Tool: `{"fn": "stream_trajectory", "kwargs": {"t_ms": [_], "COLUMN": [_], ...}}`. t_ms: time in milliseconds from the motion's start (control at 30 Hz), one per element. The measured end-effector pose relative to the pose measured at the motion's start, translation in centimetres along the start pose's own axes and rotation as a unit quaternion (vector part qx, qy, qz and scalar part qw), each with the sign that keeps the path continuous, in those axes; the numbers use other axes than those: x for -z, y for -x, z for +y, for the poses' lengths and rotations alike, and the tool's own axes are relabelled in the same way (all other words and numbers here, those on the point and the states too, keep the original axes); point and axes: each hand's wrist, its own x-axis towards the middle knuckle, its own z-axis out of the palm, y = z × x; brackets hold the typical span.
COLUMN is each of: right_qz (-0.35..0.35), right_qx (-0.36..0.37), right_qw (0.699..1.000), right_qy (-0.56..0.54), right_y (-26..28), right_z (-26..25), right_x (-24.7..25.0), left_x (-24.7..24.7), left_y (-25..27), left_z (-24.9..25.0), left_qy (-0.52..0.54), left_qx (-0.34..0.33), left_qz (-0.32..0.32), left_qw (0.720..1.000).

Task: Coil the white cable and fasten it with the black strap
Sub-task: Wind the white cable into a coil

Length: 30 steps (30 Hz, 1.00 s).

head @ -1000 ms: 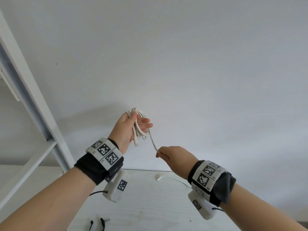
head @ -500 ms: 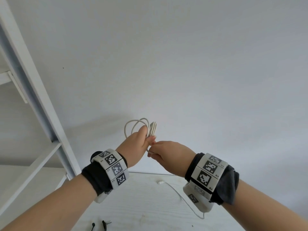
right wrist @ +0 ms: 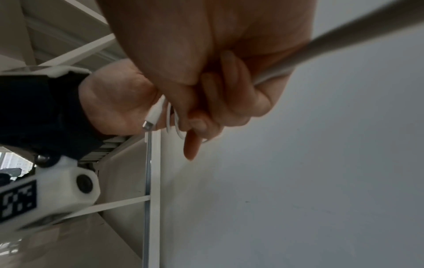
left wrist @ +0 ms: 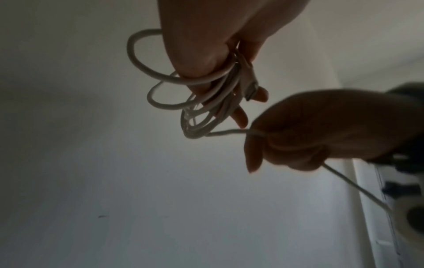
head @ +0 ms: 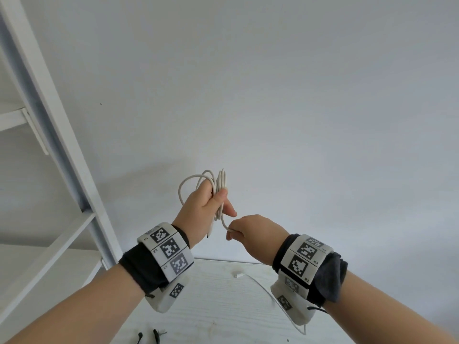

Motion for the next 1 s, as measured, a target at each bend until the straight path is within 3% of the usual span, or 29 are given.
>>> {"fn": "stream_trajectory", "kwargs": {"t_ms": [167, 333, 467, 567, 767, 867, 1000], "right_qz": [0.069, 0.142, 0.157, 0.142, -0.025, 0.007, 0.123], "right_qx": [0.037, 0.032, 0.011, 0.001, -0.015, -0.009, 0.014], "right_qw": [0.996, 0.981, 0.975, 0.973, 0.981, 0.977, 0.967], "right_qy": [-0.046, -0.127, -0.155, -0.182, -0.192, -0.215, -0.225], "right_y": [0.1, 0.6, 0.7, 0.8, 2.4, 2.5, 1.9], "right_z": [-1.1, -1.6, -1.8, -1.4, 1.4, 2.9, 3.4], "right_x": [-0.6, 0.3, 0.2, 0.4, 1.8, 3.1, 4.6], "left_x": [-0.8, -0.7, -0.5, -0.1, 2.1, 2.9, 2.4], "left_y": [0.4, 0.7, 0.5, 0.2, -0.3, -0.4, 0.6], "left_z": [-0.6, -1.1, -1.0, -0.9, -1.3, -1.8, -1.2], "left_qy": [-0.098, -0.274, -0.317, -0.315, -0.271, -0.15, -0.05], "left_qx": [-0.052, -0.118, -0.123, -0.109, -0.06, 0.007, 0.028], "left_qz": [0.009, 0.004, 0.013, 0.007, -0.006, -0.064, -0.164], "left_qw": [0.994, 0.954, 0.94, 0.943, 0.961, 0.987, 0.985]}}
